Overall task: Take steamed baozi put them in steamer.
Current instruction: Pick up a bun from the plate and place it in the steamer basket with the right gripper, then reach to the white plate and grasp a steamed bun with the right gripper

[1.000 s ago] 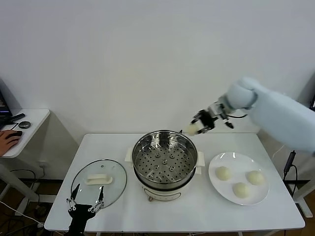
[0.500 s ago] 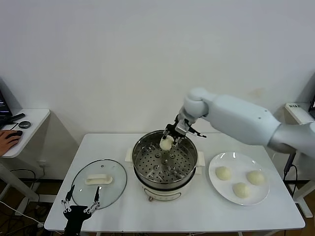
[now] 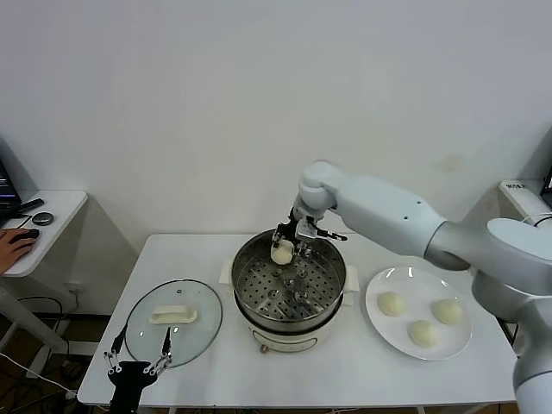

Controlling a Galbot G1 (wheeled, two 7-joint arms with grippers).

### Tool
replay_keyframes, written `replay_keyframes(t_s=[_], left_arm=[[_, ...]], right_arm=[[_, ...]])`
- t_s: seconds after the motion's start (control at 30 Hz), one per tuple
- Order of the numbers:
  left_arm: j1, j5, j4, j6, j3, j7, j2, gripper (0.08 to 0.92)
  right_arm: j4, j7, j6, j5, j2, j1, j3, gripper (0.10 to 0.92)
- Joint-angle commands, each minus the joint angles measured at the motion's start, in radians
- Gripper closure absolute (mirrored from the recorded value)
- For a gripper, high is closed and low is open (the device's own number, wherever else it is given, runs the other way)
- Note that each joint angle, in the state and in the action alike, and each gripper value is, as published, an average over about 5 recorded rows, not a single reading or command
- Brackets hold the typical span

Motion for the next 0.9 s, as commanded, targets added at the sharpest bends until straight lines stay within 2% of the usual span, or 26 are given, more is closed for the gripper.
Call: replay_keyframes(t_s=[0.03, 0.13, 0.23, 0.43, 0.6, 0.7, 0.8, 0.9], left_arm=[[0.001, -0.001, -0.001, -0.001, -0.003, 0.000, 0.000, 0.177], [0.003, -0.002, -0.003, -0.002, -0.002, 0.000, 0.000, 0.177], [0.004, -0.004, -0.004, -0.004, -0.001, 0.001, 0.002, 0.177], [0.009, -0.009, -0.007, -0.014, 0.001, 0.002, 0.012, 0.177], [0.012, -0.018, -0.014, -0.013, 0.004, 0.002, 0.023, 0.177], [0.011, -0.020, -0.022, -0.009, 0.012, 0.001, 0.027, 0.177], [0.007, -0.020, -0.026, -0.004, 0.018, 0.001, 0.028, 0.177], [0.002, -0.019, -0.025, -0.003, 0.020, 0.001, 0.027, 0.177]], right_arm=[[0.071, -0.022, -0.005, 0.120, -0.025, 0.072, -0.049, 0.318], [0.186, -0.063, -0.076, 0.244, -0.115, 0.160, -0.101, 0.244], [0.301, -0.104, -0.173, 0.360, -0.236, 0.246, -0.157, 0.209], [0.556, -0.181, -0.620, 0.577, -0.541, 0.372, -0.287, 0.203], [0.664, -0.168, -0.993, 0.569, -0.773, 0.324, -0.296, 0.203], [0.675, -0.148, -1.126, 0.530, -0.850, 0.223, -0.235, 0.203], [0.651, -0.131, -1.167, 0.507, -0.894, 0.065, -0.118, 0.203], [0.597, -0.118, -1.108, 0.464, -0.906, -0.118, 0.016, 0.203]])
